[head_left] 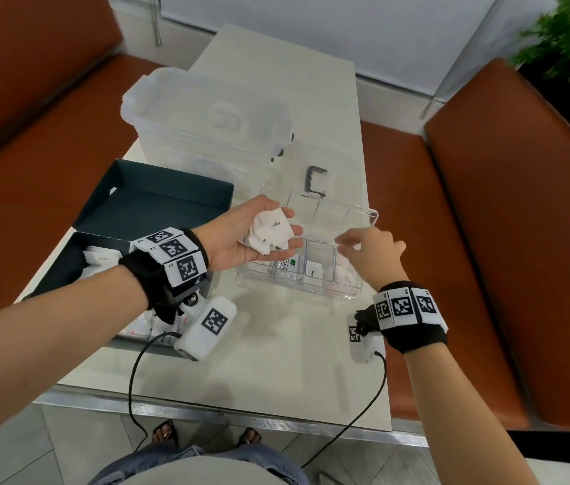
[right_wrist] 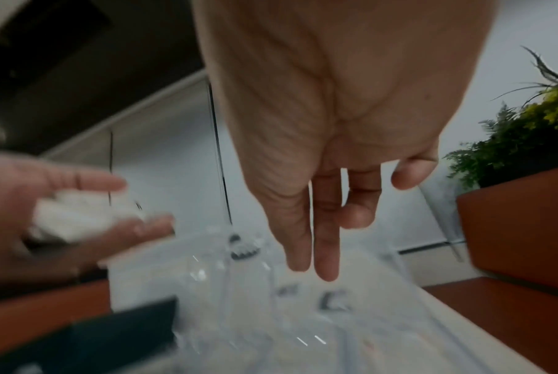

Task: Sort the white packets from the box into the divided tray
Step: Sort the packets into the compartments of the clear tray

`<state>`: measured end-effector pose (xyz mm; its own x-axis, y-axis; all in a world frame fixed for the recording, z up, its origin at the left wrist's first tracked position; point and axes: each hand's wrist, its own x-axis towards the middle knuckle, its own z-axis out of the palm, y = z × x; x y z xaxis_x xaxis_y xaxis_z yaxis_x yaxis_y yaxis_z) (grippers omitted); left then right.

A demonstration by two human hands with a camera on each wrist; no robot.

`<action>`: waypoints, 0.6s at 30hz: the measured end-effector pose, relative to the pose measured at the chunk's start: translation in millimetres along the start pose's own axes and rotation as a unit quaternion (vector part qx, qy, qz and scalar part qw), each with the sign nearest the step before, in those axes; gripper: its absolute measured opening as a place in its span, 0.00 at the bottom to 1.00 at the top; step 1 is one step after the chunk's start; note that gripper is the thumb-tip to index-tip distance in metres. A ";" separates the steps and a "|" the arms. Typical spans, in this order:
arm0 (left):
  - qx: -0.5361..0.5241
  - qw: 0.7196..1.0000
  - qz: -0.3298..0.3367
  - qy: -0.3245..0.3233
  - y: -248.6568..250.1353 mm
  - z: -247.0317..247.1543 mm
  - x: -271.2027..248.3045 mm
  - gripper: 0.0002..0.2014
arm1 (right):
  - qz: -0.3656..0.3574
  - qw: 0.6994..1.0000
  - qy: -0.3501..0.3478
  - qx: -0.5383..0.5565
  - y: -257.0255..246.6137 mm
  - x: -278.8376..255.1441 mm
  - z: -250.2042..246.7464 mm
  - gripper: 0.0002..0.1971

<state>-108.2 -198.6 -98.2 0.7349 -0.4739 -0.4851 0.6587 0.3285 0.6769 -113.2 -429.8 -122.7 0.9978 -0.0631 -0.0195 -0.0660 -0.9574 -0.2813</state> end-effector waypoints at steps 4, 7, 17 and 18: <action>0.013 1.000 -0.002 -0.025 -3.4 3.5 3.1 0.15 | -0.073 0.982 0.032 0.171 -41.1 -5.9 -20.0 0.09; 0.034 0.998 0.041 -0.020 -5.7 10.1 5.6 0.11 | -0.069 0.966 0.005 0.248 -58.8 -8.3 -23.2 0.10; 0.078 0.987 0.124 0.067 -7.1 -4.1 3.2 0.07 | 0.080 0.857 0.007 0.510 -63.7 4.1 -26.5 0.07; 0.071 0.986 0.128 0.079 -5.1 -8.1 1.7 0.06 | 0.074 0.863 0.009 0.500 -63.1 7.1 -27.1 0.06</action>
<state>-109.0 -194.5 -107.0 0.8977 -0.2535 -0.3604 0.4269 0.2977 0.8539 -101.9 -377.4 -79.0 0.9777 -0.1771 -0.1130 -0.1507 -0.2165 -0.9646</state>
